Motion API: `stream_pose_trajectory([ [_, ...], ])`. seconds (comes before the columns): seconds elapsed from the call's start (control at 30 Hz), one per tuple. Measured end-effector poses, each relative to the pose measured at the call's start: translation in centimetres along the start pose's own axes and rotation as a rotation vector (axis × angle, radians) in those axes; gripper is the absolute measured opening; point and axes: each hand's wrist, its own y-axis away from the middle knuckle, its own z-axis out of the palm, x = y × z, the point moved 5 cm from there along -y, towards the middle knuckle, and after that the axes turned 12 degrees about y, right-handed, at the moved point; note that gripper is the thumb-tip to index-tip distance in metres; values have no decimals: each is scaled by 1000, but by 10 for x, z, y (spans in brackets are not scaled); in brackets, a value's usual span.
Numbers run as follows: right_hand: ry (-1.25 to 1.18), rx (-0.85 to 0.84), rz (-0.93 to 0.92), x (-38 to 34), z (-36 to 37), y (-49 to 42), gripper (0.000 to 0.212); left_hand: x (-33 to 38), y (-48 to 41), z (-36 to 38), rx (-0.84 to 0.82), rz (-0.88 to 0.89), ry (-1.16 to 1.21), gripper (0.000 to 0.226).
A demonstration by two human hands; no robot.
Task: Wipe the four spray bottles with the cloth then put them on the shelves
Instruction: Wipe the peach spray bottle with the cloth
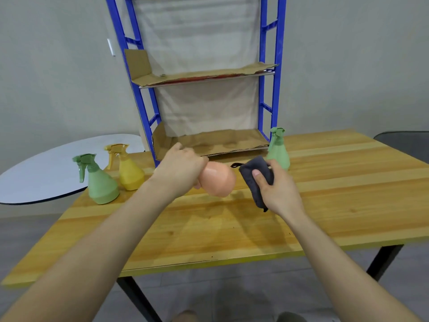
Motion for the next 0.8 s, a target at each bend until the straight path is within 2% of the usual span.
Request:
stream_pose_trajectory([
  [0.13,-50,33,26,17,-5,6,19,25,-8,3,-16,98,-183,44],
  [0.37,-63,42,41,28,-3,15,9,73,-28,22,-108,291,-260,17],
  [0.43,-70,50,42,30,-3,17,9,84,-30,27,-74,389,-267,14],
  [0.5,-75,59,49,33,-3,18,10,91,-32,34,24,503,-268,21],
  [0.6,-98,84,54,37,-6,19,7,99,-22,37,151,644,-98,22],
  [0.67,-115,99,62,39,-11,19,5,97,-8,30,224,637,151,29],
  [0.73,-128,121,66,42,-16,19,6,78,8,20,395,493,502,29],
  [0.8,-143,165,60,42,-22,19,11,44,24,19,598,189,763,22],
])
